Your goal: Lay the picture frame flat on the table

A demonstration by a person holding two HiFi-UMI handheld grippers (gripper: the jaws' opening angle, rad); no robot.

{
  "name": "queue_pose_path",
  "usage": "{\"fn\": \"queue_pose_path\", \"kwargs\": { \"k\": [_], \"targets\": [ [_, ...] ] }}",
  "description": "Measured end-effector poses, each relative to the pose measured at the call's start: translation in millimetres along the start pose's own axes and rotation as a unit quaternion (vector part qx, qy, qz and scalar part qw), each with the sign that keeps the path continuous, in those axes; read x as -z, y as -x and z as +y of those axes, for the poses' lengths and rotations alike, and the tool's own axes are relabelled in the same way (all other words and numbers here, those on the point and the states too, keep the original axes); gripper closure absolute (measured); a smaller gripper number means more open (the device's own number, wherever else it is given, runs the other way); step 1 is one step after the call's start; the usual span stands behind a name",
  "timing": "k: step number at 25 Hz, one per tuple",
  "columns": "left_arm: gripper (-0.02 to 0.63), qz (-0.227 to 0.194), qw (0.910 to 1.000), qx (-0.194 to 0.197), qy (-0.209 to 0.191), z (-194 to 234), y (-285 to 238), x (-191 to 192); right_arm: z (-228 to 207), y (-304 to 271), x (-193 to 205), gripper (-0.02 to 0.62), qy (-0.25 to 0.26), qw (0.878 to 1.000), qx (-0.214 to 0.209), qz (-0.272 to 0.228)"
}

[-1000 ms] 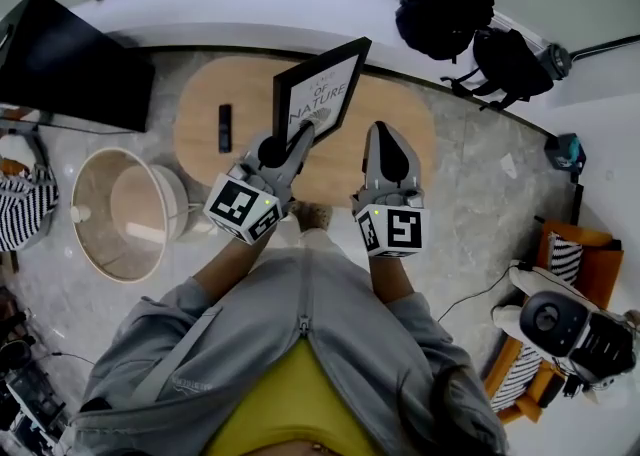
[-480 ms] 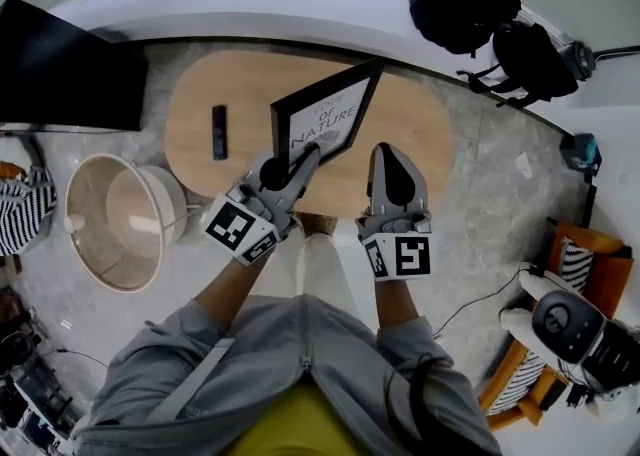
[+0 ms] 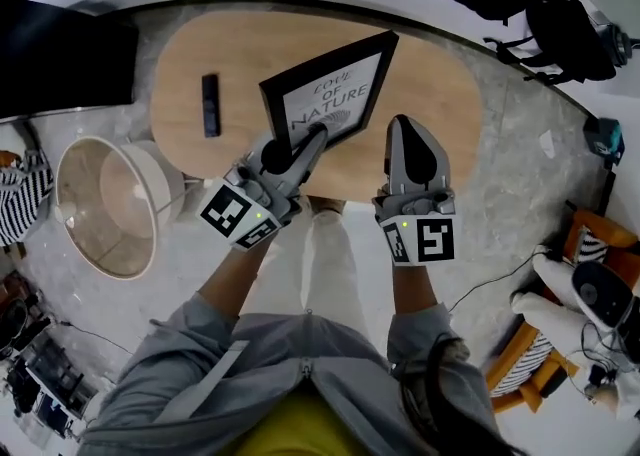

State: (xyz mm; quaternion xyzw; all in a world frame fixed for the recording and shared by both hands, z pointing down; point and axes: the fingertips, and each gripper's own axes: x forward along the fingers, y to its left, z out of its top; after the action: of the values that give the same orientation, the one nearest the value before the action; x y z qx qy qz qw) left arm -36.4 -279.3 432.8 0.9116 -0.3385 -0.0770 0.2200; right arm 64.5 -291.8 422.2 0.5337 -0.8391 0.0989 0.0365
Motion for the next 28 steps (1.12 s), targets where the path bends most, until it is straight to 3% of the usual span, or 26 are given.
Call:
{"fn": "queue_pose_path", "kwargs": {
  "k": [3,14,22,28],
  "targets": [
    [0.595,0.008,0.9999,0.005,0.008,14.7,-2.4,23.4,-3.1,-10.2,24.6,0.552,-0.007,1.000,-0.005,0.007],
    [0.595,0.055,0.9968,0.035,0.046,43.7,1.1,89.3,6.7,-25.4,116.3,0.494,-0.054,0.993,-0.061,0.081],
    [0.595,0.085,0.9900,0.078,0.081,47.0,4.9,115.8,4.5,-22.3,153.8,0.488,-0.101,0.981,-0.096,0.136],
    [0.595,0.098,0.9849,0.102,0.100,48.1,10.5,128.7,9.3,-19.9,164.1,0.483,-0.136,0.971,-0.130,0.145]
  ]
}}
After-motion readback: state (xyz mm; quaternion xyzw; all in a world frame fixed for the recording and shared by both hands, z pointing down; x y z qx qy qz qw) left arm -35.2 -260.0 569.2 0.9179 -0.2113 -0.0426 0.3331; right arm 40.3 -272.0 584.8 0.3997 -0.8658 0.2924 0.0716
